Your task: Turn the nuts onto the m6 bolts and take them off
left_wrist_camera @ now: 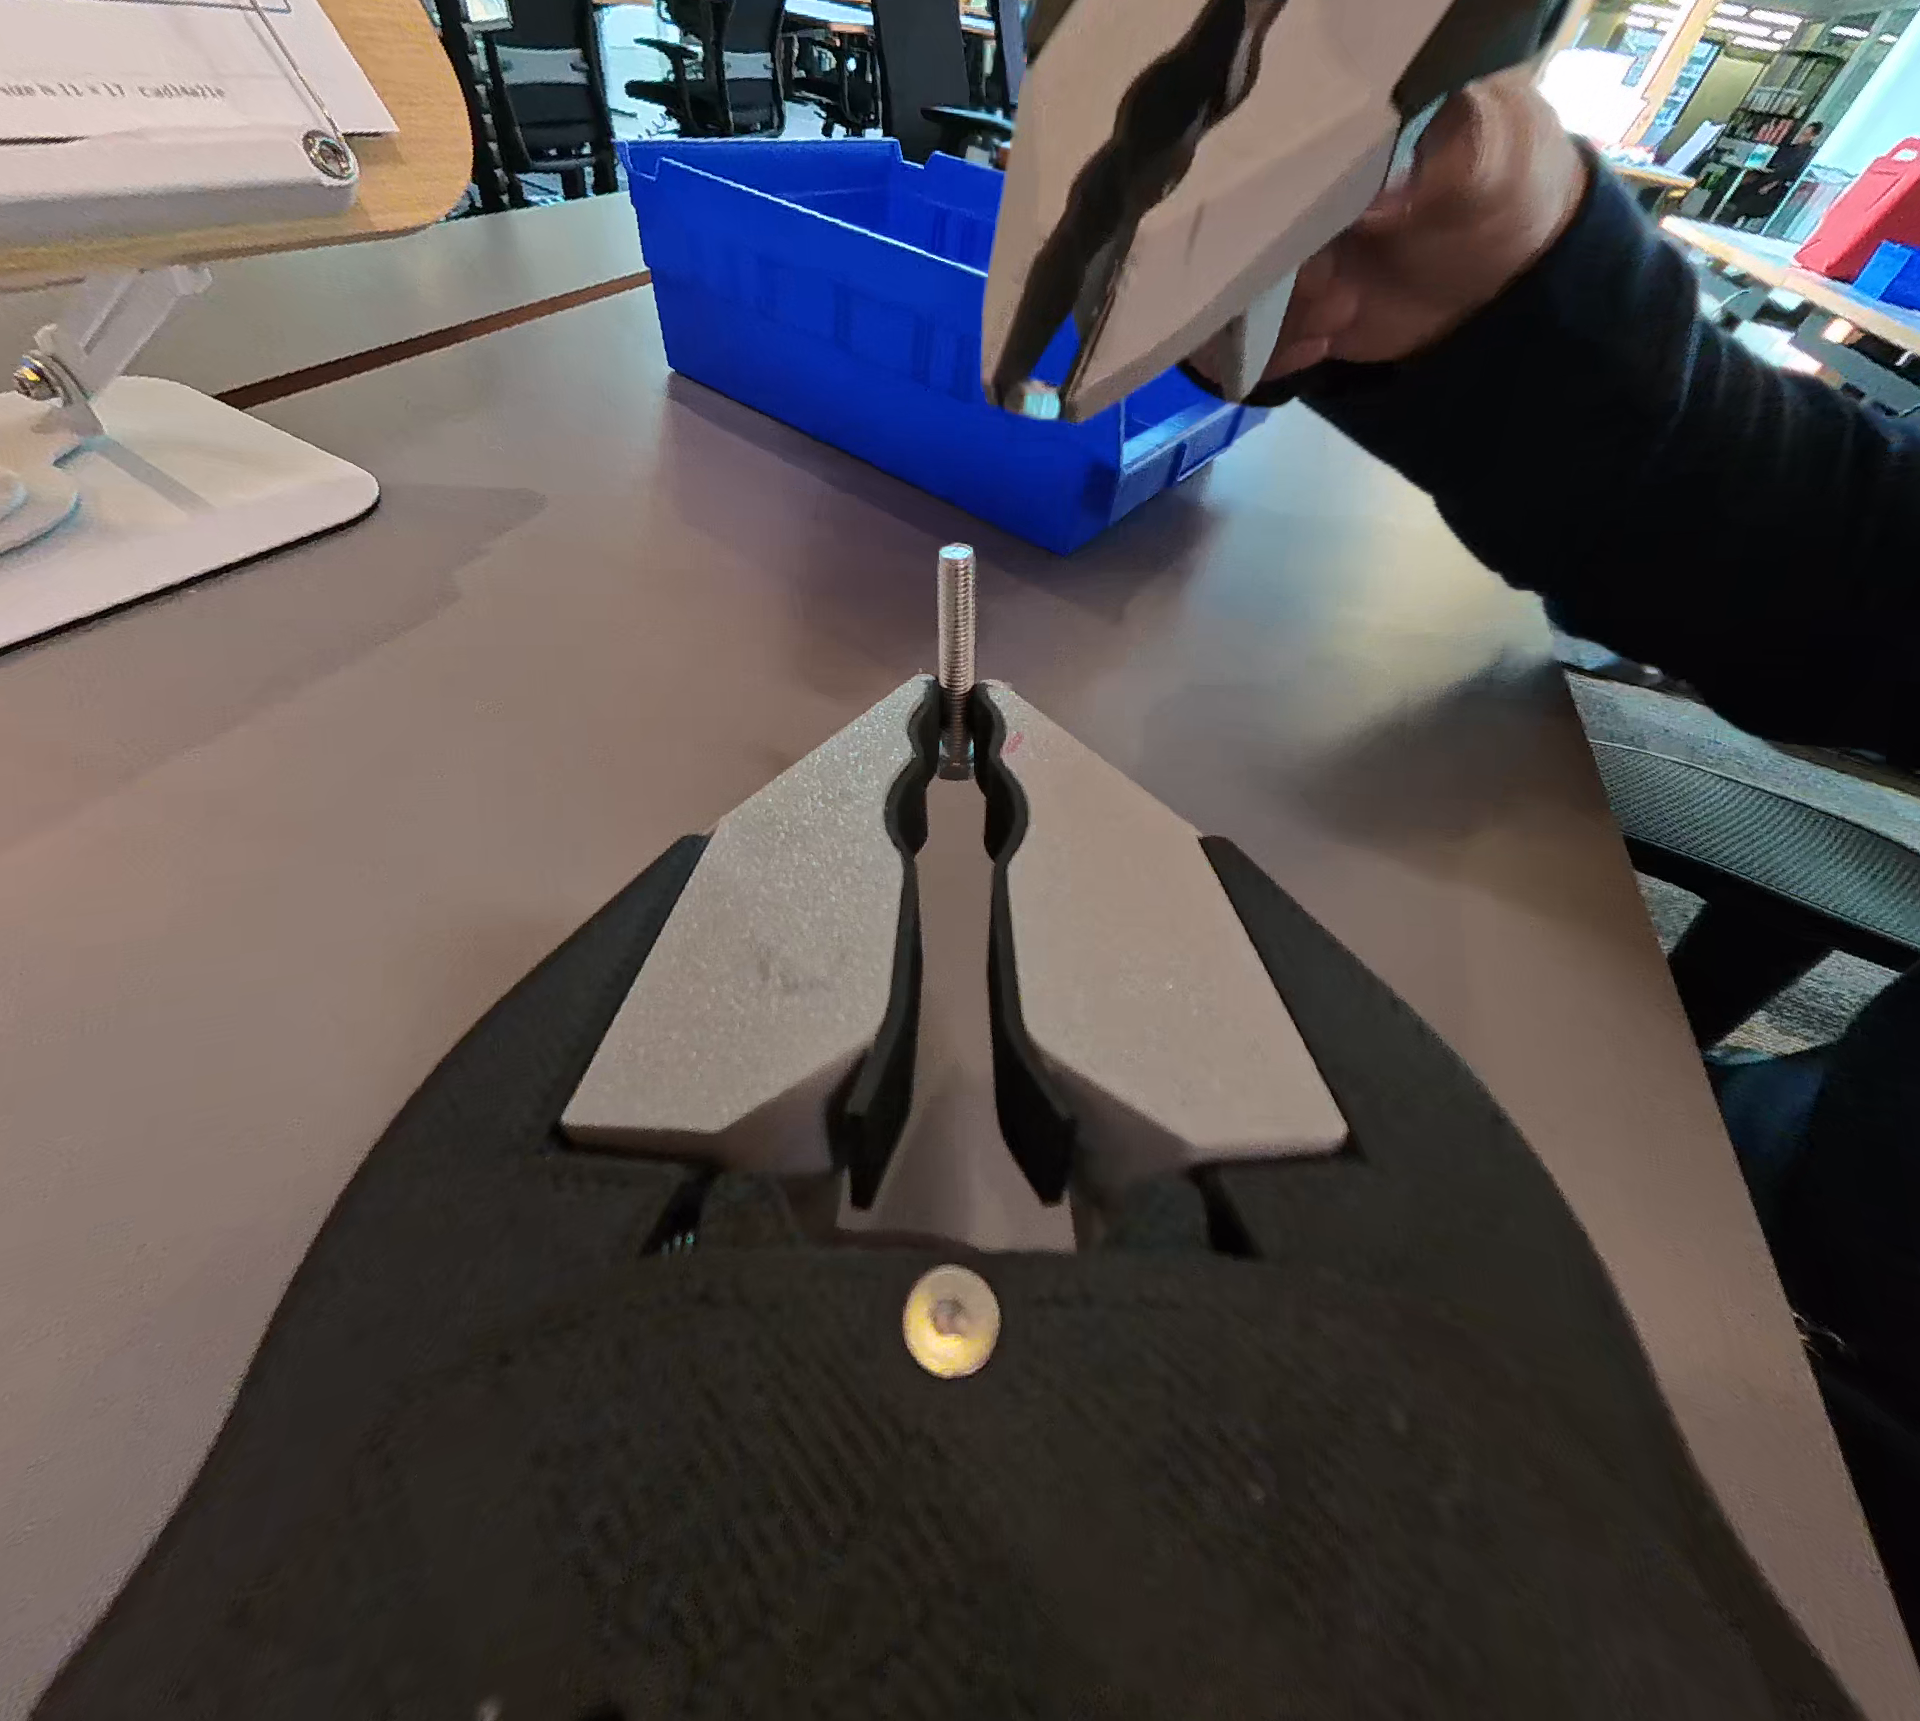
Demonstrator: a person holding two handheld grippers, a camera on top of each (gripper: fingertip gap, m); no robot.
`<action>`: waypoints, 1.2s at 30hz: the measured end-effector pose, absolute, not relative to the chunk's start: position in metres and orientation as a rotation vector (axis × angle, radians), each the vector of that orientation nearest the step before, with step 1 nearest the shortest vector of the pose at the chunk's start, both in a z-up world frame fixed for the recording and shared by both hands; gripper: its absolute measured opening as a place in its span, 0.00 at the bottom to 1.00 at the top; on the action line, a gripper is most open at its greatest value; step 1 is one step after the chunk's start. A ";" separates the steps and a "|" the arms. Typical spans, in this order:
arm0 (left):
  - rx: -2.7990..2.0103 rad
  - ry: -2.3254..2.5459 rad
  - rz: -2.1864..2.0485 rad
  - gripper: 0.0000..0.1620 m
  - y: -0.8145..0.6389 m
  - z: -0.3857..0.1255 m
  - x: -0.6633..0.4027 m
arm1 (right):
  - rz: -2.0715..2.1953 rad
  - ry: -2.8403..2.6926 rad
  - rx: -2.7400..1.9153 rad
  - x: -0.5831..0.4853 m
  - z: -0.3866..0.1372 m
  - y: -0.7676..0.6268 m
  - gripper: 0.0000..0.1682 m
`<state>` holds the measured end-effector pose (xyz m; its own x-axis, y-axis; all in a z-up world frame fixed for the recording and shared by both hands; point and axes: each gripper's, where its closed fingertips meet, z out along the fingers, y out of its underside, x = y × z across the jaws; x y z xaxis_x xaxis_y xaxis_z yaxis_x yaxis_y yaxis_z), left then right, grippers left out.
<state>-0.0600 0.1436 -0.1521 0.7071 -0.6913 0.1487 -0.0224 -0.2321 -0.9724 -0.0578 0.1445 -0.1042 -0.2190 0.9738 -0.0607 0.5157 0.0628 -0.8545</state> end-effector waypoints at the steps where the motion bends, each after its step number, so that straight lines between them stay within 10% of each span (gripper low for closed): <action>1: -1.714 0.574 -0.678 0.02 0.144 -0.153 -0.060 | 1.089 -1.801 -1.494 -0.060 -0.101 0.143 0.04; 36: -1.776 0.562 -0.649 0.02 0.148 -0.162 -0.060 | 0.925 -1.940 -1.673 -0.080 -0.129 0.140 0.04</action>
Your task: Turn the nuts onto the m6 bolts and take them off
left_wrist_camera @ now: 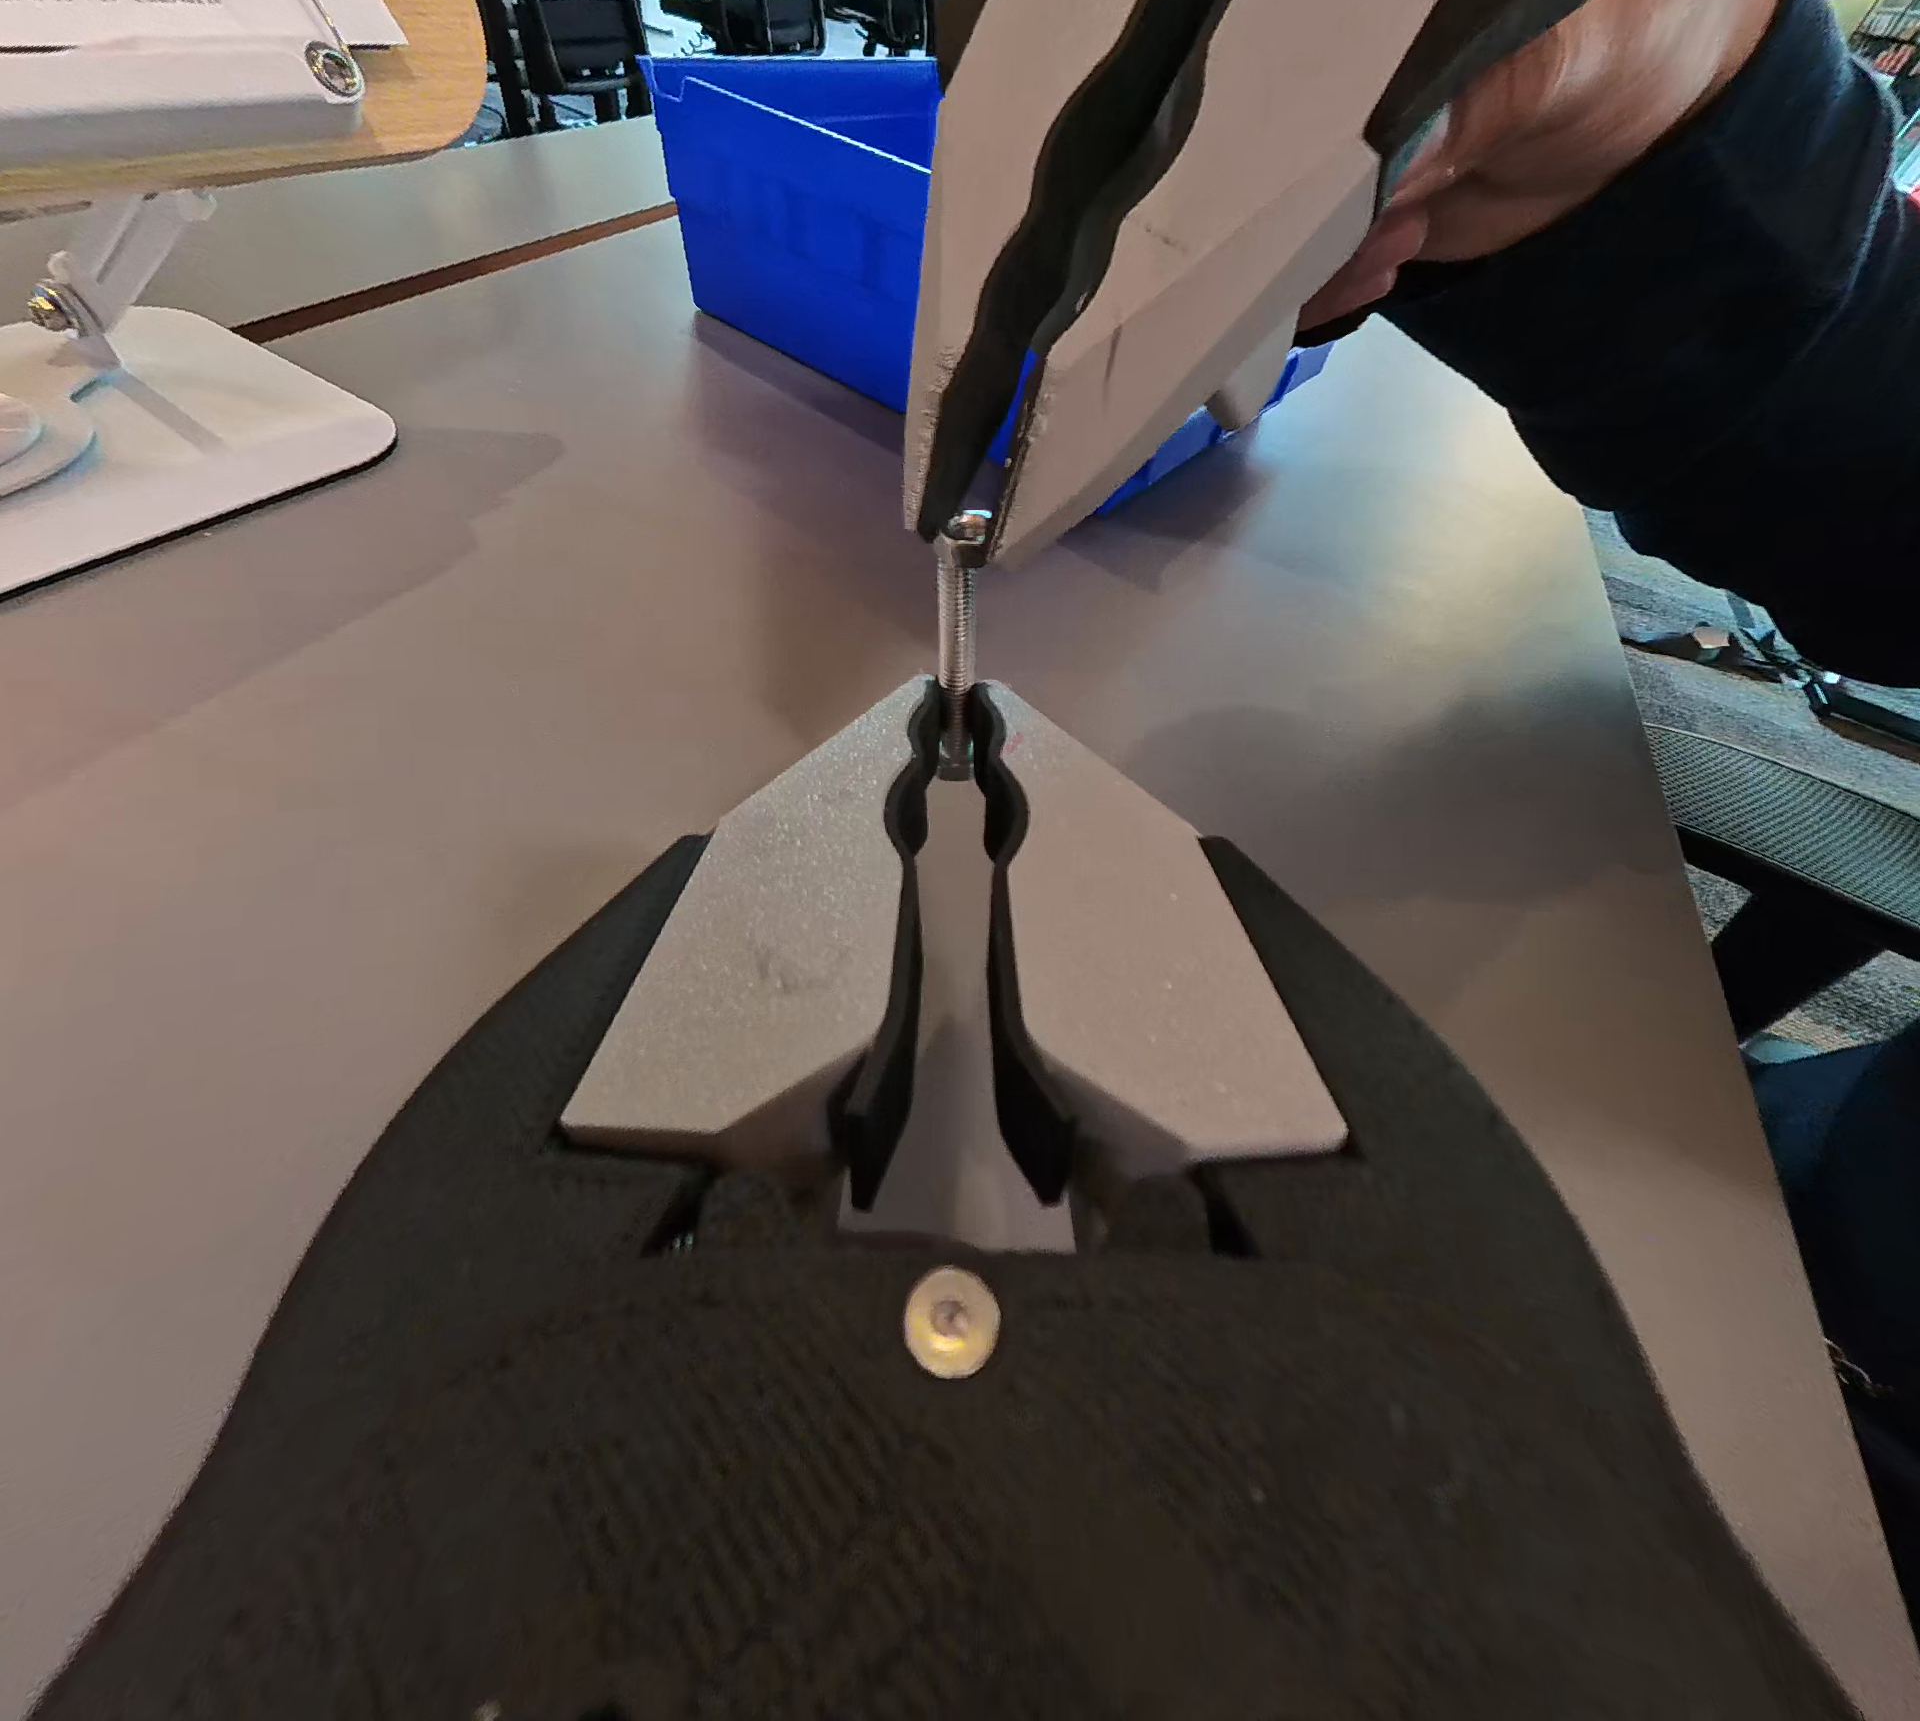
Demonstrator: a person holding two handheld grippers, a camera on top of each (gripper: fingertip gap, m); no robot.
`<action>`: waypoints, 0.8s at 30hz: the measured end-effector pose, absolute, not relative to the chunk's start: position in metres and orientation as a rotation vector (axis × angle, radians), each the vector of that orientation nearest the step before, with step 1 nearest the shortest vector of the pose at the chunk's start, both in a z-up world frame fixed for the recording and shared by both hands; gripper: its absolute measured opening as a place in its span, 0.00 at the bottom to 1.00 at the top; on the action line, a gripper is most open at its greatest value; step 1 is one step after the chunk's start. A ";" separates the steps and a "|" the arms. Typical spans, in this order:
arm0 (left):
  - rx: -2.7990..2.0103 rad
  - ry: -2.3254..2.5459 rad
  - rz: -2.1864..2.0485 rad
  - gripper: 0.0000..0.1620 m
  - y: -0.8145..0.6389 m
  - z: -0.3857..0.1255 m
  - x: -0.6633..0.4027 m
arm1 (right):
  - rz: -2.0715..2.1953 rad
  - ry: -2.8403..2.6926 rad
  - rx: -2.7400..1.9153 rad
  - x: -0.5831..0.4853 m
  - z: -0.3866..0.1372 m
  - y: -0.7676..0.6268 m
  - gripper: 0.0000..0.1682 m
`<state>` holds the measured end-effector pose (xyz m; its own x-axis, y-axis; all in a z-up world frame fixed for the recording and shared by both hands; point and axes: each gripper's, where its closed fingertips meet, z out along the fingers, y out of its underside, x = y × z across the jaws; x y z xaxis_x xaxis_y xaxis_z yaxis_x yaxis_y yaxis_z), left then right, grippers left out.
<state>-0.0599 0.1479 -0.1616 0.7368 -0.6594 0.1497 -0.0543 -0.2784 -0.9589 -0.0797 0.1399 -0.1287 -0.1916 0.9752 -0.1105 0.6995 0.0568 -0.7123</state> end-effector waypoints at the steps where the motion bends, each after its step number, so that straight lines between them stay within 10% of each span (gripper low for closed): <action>1: -1.775 0.563 -0.649 0.02 0.148 -0.161 -0.060 | 0.929 -1.940 -1.674 -0.080 -0.129 0.139 0.04; 24: -1.767 0.578 -0.635 0.02 0.147 -0.161 -0.058 | 0.934 -1.939 -1.690 -0.079 -0.130 0.141 0.04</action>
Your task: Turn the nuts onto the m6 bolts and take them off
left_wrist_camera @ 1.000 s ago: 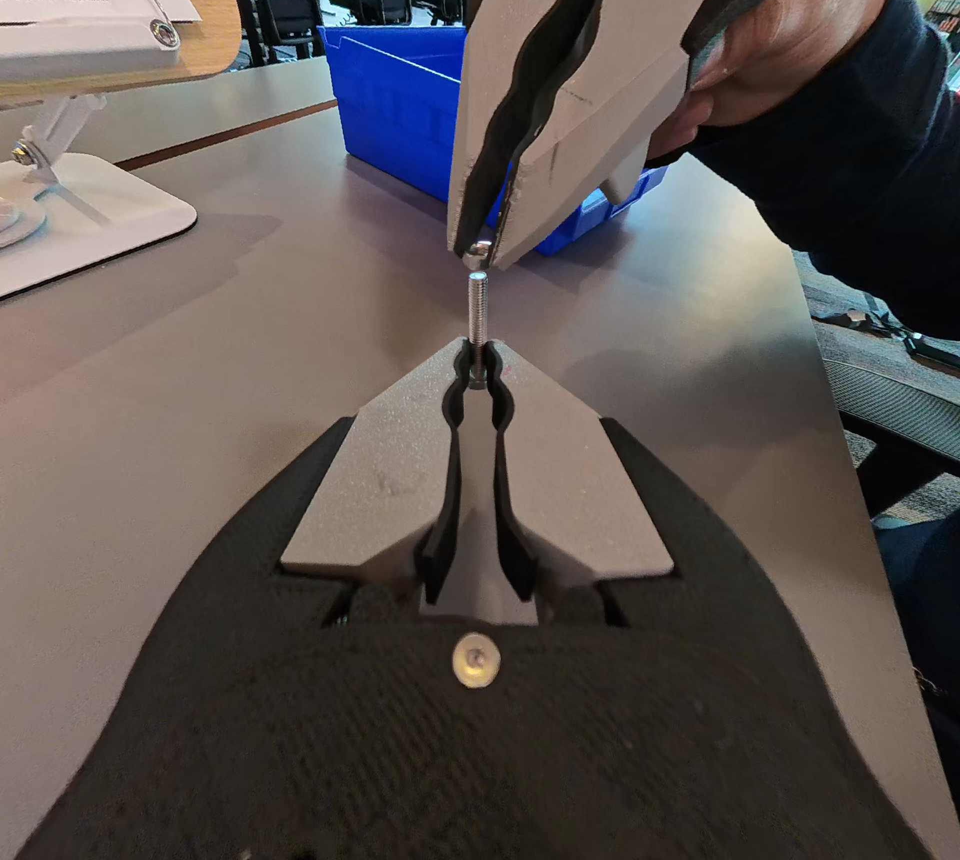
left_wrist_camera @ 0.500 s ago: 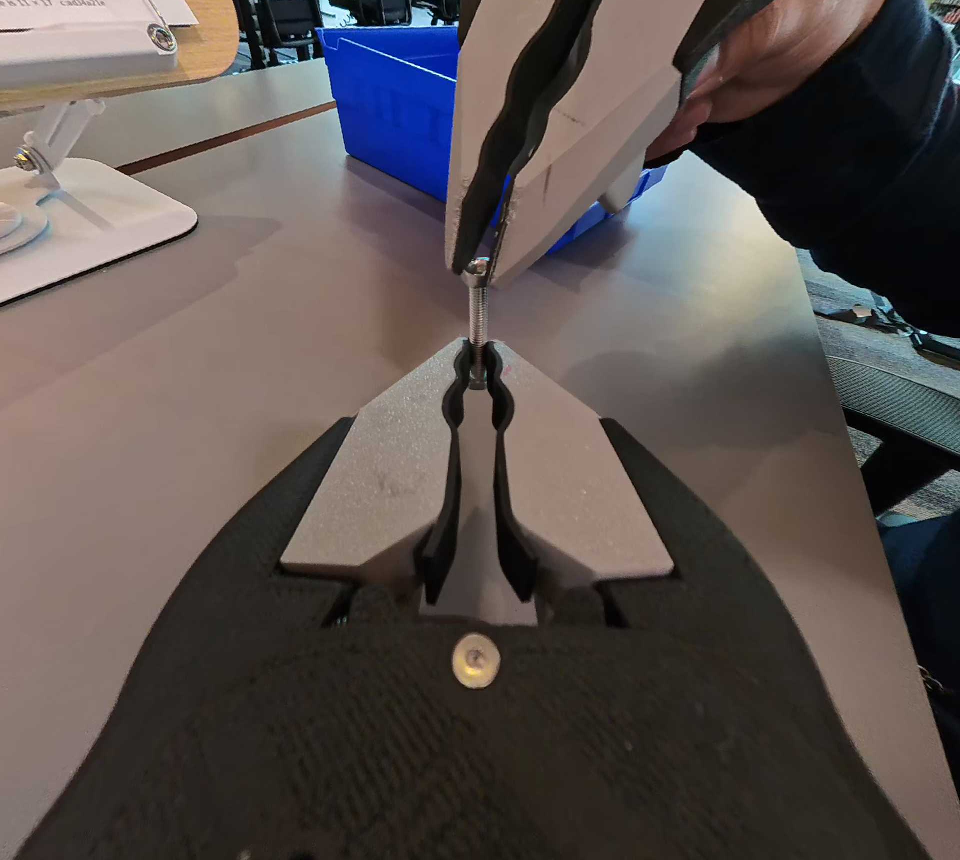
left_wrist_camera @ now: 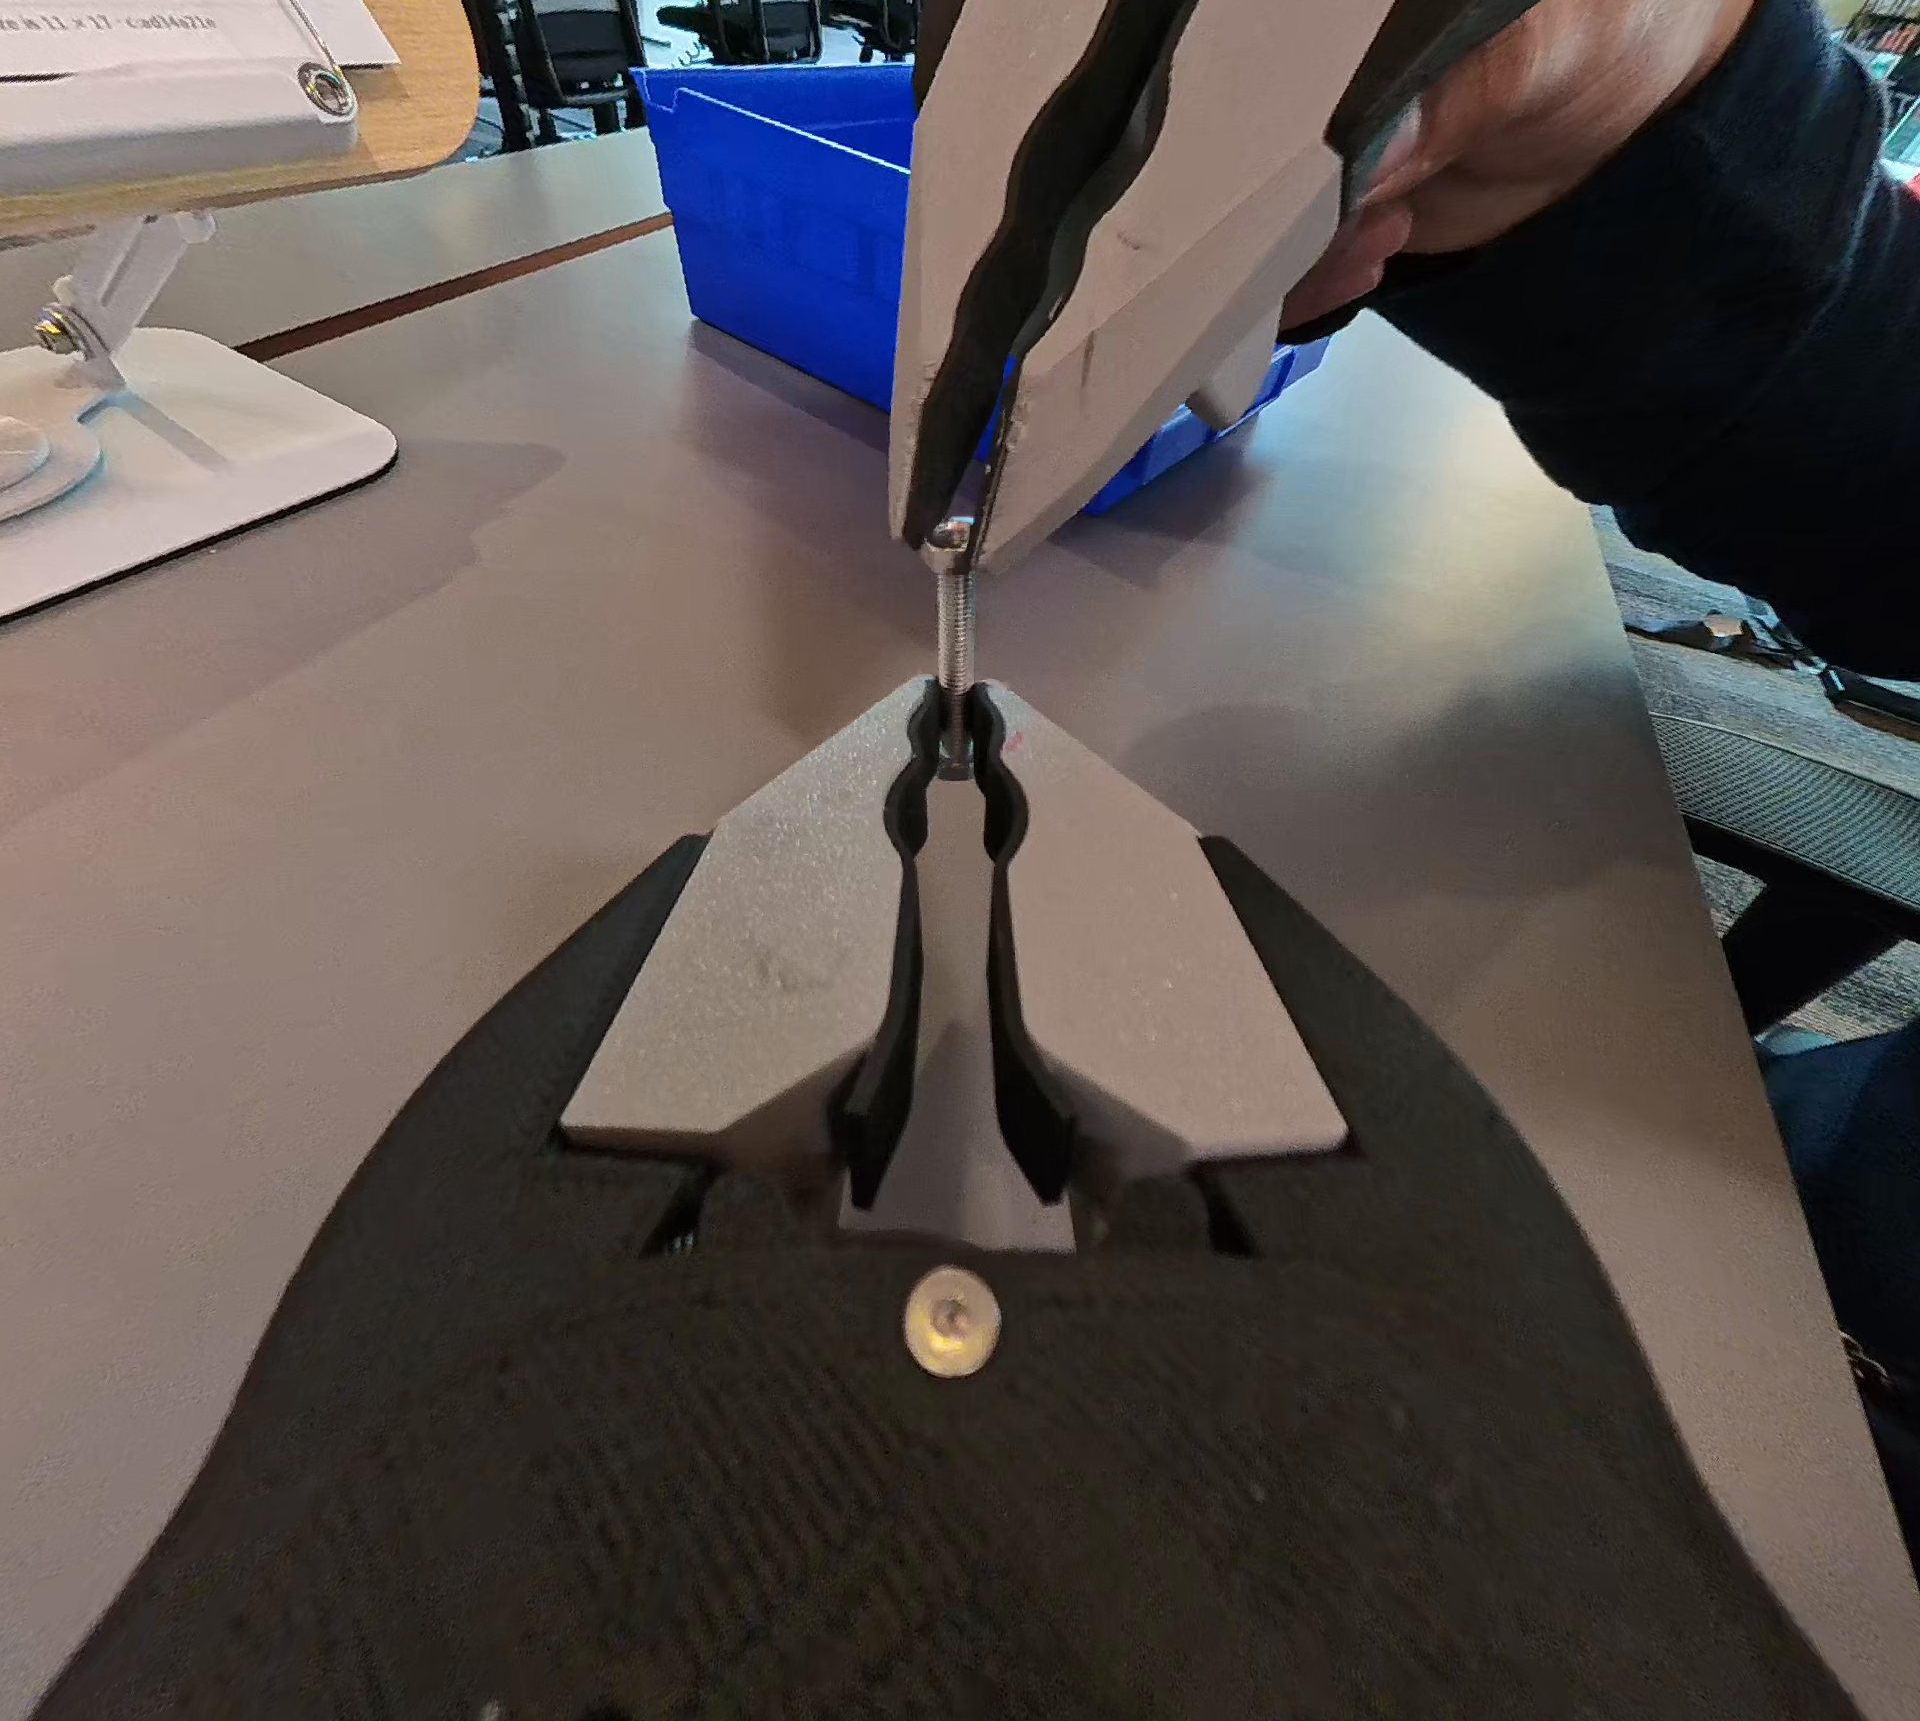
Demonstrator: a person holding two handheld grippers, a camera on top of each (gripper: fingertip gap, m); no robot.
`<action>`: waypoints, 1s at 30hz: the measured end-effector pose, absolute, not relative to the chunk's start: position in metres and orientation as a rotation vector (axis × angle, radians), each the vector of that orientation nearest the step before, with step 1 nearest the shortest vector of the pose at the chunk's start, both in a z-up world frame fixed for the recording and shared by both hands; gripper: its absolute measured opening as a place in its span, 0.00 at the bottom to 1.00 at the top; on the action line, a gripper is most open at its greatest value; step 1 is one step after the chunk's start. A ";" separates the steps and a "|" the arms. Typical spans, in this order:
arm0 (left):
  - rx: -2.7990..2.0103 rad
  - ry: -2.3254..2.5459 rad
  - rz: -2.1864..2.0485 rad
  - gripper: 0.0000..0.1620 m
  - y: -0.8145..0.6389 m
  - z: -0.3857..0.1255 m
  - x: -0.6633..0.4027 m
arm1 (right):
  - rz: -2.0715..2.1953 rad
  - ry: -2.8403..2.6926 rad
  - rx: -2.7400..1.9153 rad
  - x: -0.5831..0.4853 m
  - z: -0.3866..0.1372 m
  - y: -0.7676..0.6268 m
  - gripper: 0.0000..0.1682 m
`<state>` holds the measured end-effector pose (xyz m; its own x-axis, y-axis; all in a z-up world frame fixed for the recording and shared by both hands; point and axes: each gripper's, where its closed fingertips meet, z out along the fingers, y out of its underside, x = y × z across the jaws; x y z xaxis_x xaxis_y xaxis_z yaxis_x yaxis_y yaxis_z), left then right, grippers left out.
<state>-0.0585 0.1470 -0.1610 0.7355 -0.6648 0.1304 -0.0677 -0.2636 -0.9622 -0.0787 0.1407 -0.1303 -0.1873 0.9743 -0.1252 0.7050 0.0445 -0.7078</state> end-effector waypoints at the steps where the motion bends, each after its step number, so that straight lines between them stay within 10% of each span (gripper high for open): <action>1: -1.767 0.579 -0.634 0.02 0.147 -0.161 -0.058 | 0.938 -1.937 -1.690 -0.079 -0.130 0.141 0.04; 30: -1.755 0.600 -0.615 0.02 0.146 -0.160 -0.056 | 0.969 -1.926 -1.674 -0.076 -0.130 0.139 0.04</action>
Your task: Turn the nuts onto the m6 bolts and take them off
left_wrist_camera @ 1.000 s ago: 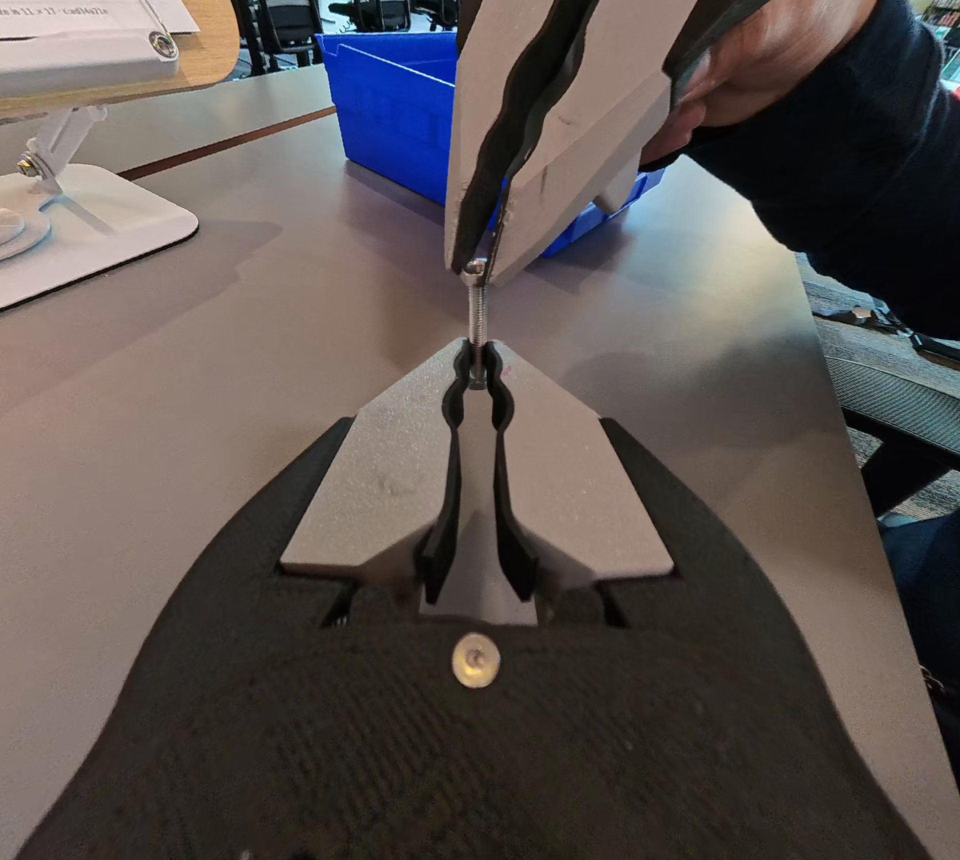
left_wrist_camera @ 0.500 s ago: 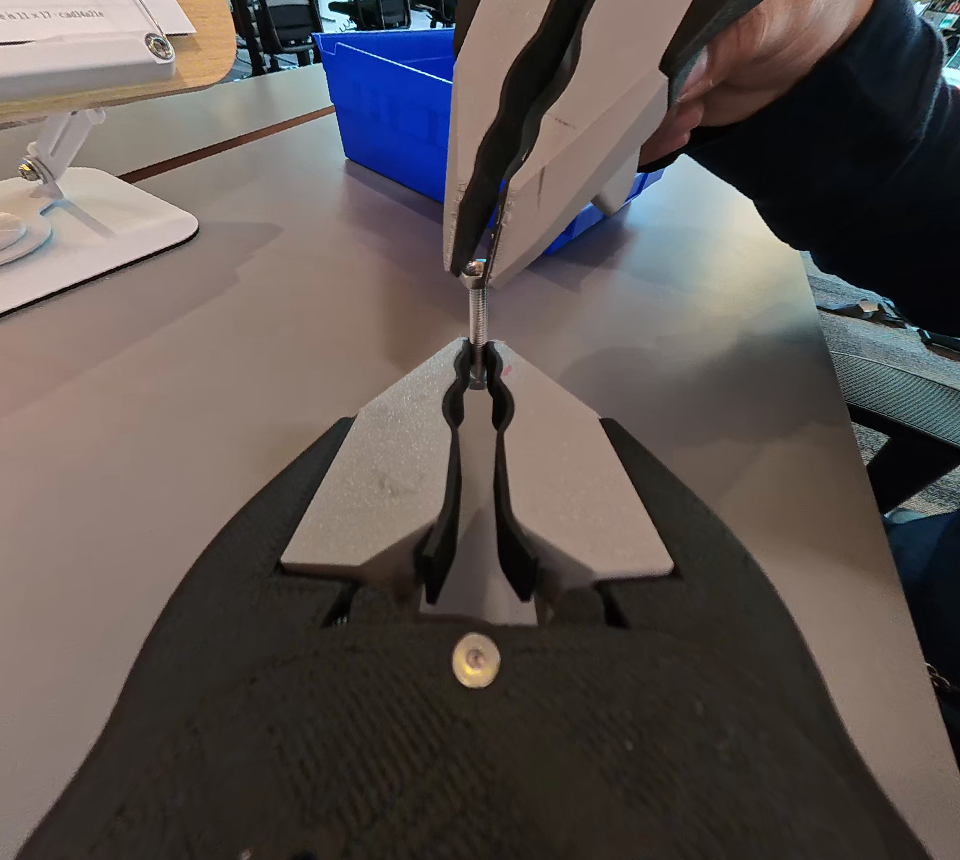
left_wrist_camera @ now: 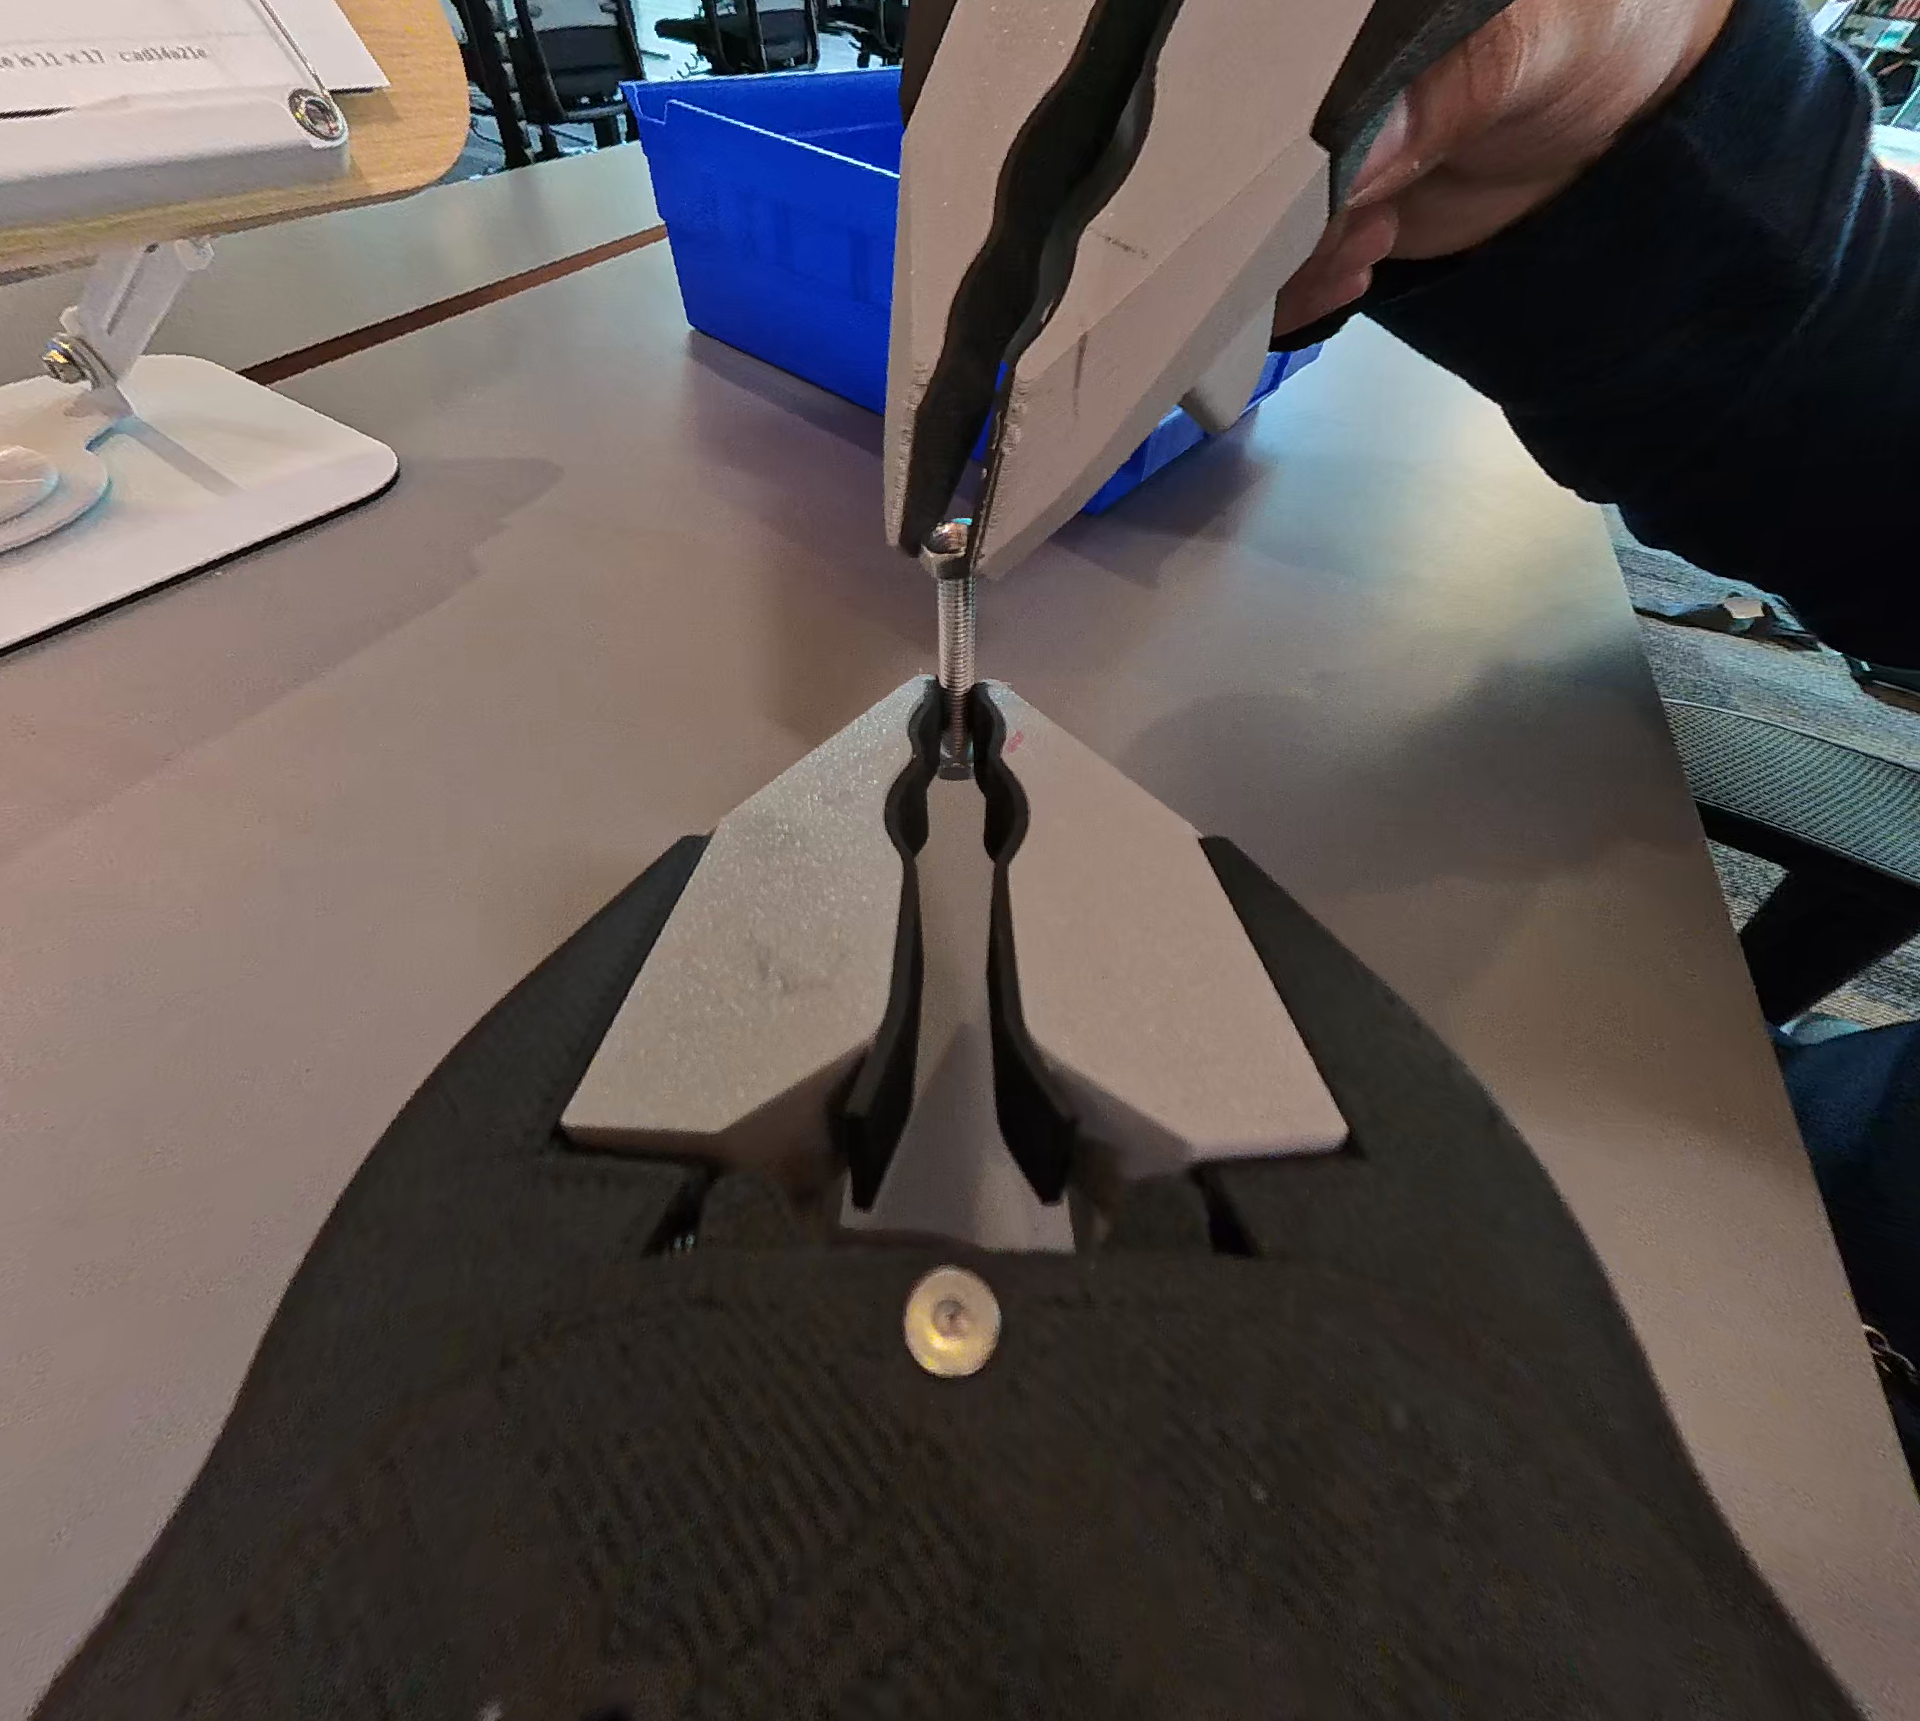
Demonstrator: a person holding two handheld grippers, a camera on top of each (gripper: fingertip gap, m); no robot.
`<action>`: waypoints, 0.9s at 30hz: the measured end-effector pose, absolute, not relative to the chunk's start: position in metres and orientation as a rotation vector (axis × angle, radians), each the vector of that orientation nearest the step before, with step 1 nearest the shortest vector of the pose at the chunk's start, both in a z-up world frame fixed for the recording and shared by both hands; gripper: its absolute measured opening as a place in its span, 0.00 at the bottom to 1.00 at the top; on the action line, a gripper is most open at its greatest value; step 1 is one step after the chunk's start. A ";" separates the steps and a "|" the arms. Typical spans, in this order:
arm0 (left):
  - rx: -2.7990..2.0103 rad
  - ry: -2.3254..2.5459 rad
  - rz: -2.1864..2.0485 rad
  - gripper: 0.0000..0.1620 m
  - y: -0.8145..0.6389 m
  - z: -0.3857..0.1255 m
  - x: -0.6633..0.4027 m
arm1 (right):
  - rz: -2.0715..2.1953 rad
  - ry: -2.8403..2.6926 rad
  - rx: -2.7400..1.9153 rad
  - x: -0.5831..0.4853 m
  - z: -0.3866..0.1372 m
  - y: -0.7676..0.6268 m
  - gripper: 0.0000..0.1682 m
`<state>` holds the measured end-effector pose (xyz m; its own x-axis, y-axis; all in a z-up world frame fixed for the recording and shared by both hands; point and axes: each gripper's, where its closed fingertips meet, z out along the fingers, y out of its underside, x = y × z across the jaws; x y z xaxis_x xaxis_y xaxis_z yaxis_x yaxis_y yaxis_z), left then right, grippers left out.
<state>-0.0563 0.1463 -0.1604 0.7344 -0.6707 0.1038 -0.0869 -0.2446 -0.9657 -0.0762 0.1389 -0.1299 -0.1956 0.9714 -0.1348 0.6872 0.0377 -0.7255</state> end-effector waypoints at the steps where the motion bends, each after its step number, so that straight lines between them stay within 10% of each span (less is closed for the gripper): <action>1: -1.756 0.600 -0.615 0.02 0.146 -0.161 -0.056 | 0.970 -1.925 -1.674 -0.076 -0.130 0.139 0.04; 27: -1.693 0.637 -0.622 0.02 0.143 -0.154 -0.051 | 1.342 -1.617 -1.408 -0.058 -0.108 0.134 0.19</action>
